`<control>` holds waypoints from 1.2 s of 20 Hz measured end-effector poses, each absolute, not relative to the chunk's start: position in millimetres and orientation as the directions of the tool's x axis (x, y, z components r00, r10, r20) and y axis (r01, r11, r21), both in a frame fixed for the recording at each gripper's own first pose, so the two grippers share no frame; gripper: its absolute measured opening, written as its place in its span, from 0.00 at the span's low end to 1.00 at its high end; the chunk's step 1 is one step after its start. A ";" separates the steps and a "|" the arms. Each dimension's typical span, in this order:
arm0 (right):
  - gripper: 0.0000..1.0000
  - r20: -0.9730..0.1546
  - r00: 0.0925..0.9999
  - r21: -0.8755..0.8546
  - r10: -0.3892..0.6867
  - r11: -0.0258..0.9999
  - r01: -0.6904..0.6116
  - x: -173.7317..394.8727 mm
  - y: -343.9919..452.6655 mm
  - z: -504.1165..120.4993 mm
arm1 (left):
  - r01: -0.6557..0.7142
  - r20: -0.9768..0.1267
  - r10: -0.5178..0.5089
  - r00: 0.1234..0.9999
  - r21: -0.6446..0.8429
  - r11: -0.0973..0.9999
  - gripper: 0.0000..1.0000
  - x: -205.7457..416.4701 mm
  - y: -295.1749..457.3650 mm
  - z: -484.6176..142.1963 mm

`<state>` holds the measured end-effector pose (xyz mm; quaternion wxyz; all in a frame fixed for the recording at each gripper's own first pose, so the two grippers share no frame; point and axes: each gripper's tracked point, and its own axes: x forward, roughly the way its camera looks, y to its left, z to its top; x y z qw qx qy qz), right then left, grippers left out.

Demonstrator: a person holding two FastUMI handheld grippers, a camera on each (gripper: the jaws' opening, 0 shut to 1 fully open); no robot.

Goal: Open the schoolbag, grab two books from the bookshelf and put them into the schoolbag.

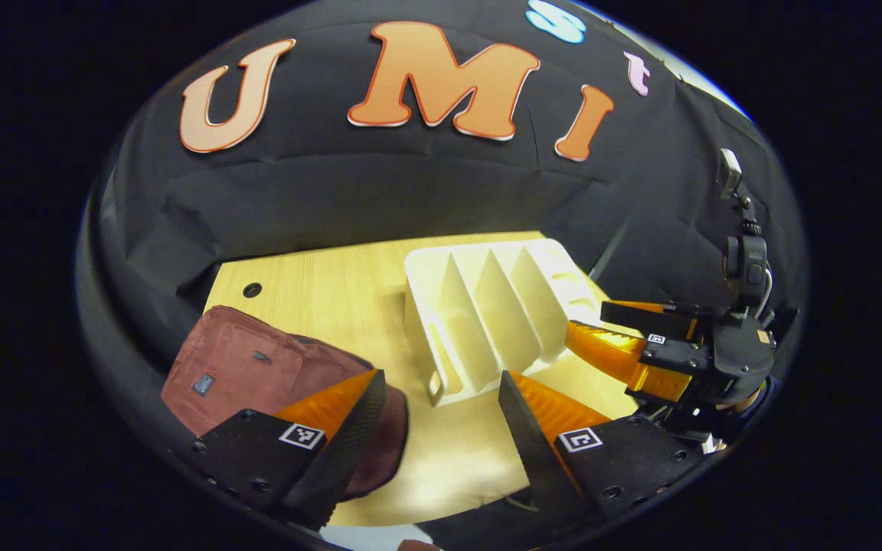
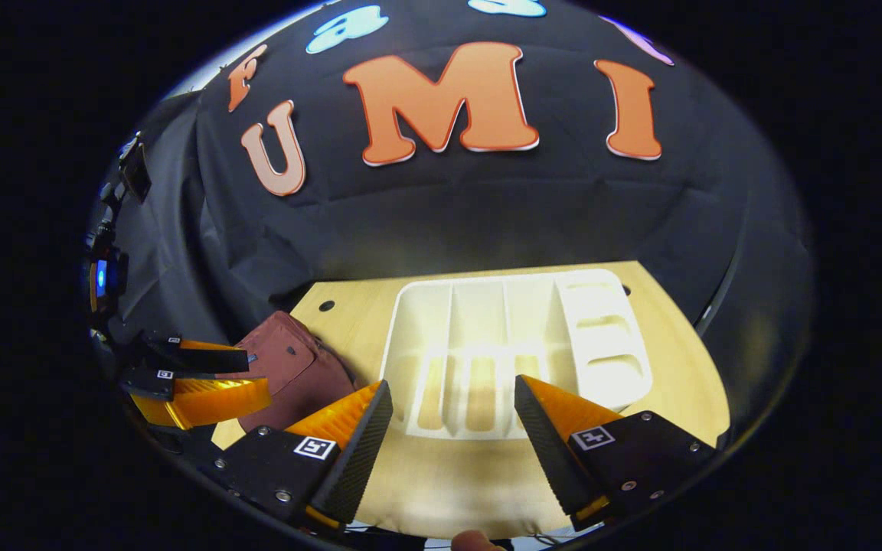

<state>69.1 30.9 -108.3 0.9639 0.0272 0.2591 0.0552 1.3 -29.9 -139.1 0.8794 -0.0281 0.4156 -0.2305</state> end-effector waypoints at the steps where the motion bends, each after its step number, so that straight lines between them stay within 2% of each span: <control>1: 0.96 -0.480 0.869 0.078 0.121 0.992 -0.095 65.4 19.5 -98.5 | 0.369 -0.695 -0.411 0.590 -0.222 0.903 0.96 -1.2 -39.3 -128.8; 7: 0.96 -0.362 0.926 0.046 0.109 0.994 -0.099 43.4 -40.1 -39.3 | 0.277 -0.524 -0.303 0.796 -0.130 0.952 0.98 -23.8 -94.0 -70.0; 11: 0.95 -0.247 0.966 -0.019 0.075 0.996 -0.082 35.0 -65.9 -2.8 | 0.214 -0.391 -0.225 0.892 -0.071 0.974 0.98 -27.0 -115.2 -34.1; 20: 0.95 -0.152 0.988 -0.021 -0.001 1.000 -0.002 17.2 -112.9 26.1 | 0.151 -0.123 -0.161 0.979 -0.084 0.985 0.97 -24.5 -136.1 23.1; 21: 0.95 -0.145 0.989 -0.022 -0.012 1.000 0.008 15.8 -114.5 27.1 | 0.155 -0.110 -0.163 0.981 -0.076 0.985 0.94 -25.4 -135.7 25.5; 23: 0.95 -0.125 0.992 -0.022 -0.017 1.000 0.014 16.6 -114.5 28.7 | 0.143 -0.088 -0.149 0.985 -0.069 0.987 0.94 -23.3 -132.1 28.0; 24: 1.00 -0.117 0.993 -0.025 -0.010 1.000 0.007 16.9 -112.1 27.5 | 0.146 -0.086 -0.153 0.984 -0.076 0.986 0.94 -22.4 -133.5 27.2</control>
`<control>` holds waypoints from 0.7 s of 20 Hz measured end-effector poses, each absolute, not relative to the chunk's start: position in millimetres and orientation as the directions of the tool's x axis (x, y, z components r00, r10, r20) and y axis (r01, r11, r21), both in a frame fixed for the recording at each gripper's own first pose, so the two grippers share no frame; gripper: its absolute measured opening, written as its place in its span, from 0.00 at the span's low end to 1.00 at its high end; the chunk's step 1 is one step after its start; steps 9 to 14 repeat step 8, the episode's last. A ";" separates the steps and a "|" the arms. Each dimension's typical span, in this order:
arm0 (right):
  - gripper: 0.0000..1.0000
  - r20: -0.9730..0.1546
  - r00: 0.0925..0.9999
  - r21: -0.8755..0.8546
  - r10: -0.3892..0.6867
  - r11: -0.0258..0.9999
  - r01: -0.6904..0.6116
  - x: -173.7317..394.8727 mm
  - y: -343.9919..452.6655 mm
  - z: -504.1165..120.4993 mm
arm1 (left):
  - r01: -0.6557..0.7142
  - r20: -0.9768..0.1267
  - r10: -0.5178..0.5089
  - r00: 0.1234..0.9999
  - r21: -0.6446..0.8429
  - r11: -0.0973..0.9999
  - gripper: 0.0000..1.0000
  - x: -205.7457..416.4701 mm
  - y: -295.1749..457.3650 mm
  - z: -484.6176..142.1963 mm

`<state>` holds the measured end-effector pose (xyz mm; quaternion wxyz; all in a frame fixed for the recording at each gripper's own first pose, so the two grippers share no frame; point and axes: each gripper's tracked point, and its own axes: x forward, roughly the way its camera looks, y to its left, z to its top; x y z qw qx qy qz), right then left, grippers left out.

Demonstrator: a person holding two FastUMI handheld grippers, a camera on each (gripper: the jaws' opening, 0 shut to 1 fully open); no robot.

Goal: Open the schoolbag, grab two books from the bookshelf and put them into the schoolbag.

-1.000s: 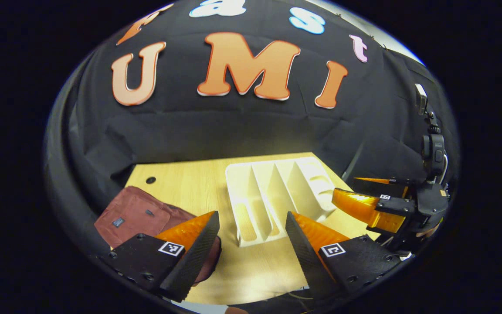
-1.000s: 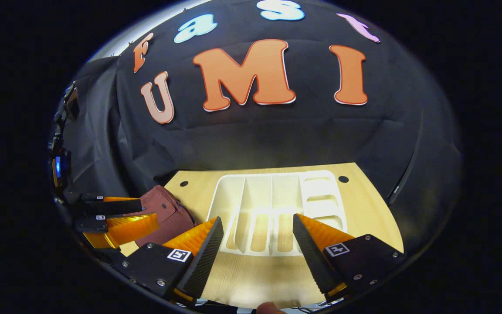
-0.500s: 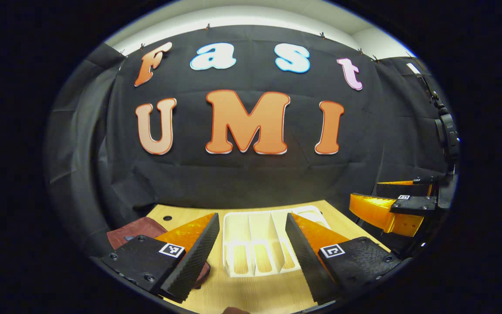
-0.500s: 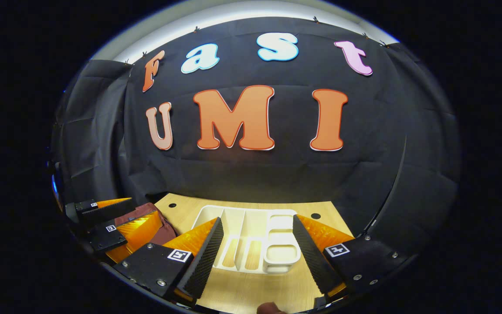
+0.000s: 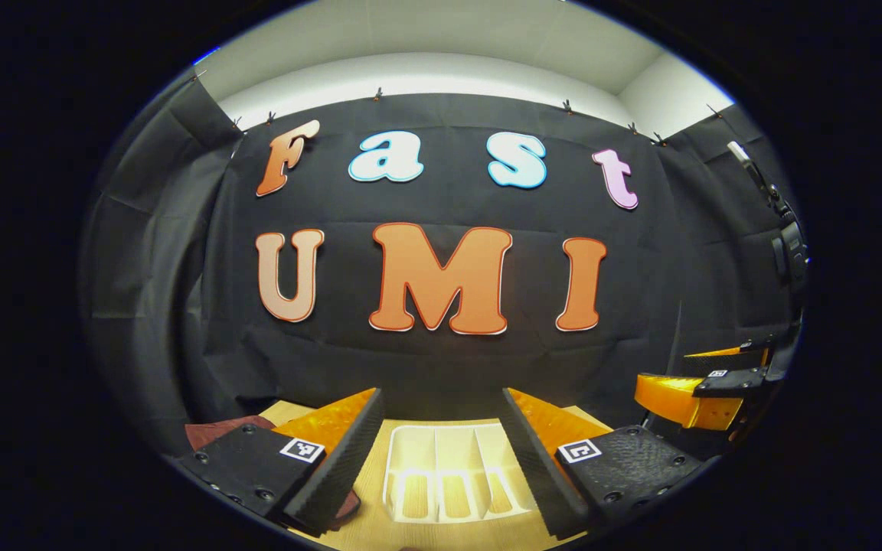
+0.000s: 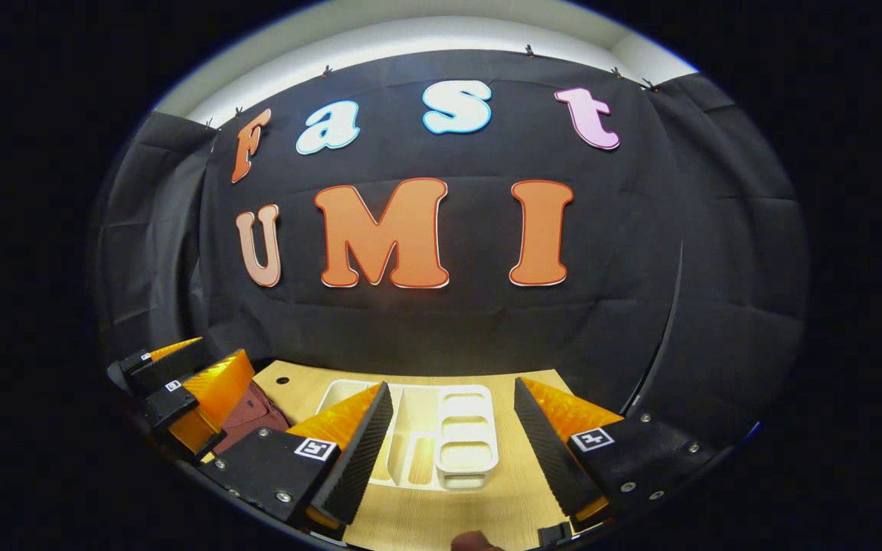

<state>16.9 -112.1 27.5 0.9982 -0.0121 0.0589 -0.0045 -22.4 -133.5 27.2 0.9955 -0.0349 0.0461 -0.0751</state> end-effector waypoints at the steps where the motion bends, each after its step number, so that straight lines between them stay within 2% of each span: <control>1: 0.95 -0.120 0.993 -0.032 -0.013 0.999 0.009 16.2 -111.7 24.0 | 0.145 -0.086 -0.152 0.985 -0.084 0.986 0.94 -23.6 -134.5 25.5; 6: 0.95 -0.148 0.989 -0.033 0.006 0.999 -0.011 13.6 -102.5 1.7 | 0.131 -0.080 -0.137 0.987 -0.068 0.989 0.94 -28.1 -131.0 13.7; 14: 0.95 -0.149 0.989 -0.028 0.009 1.000 -0.013 15.3 -100.6 0.7 | 0.135 -0.084 -0.140 0.987 -0.061 0.989 0.94 -26.8 -134.0 13.1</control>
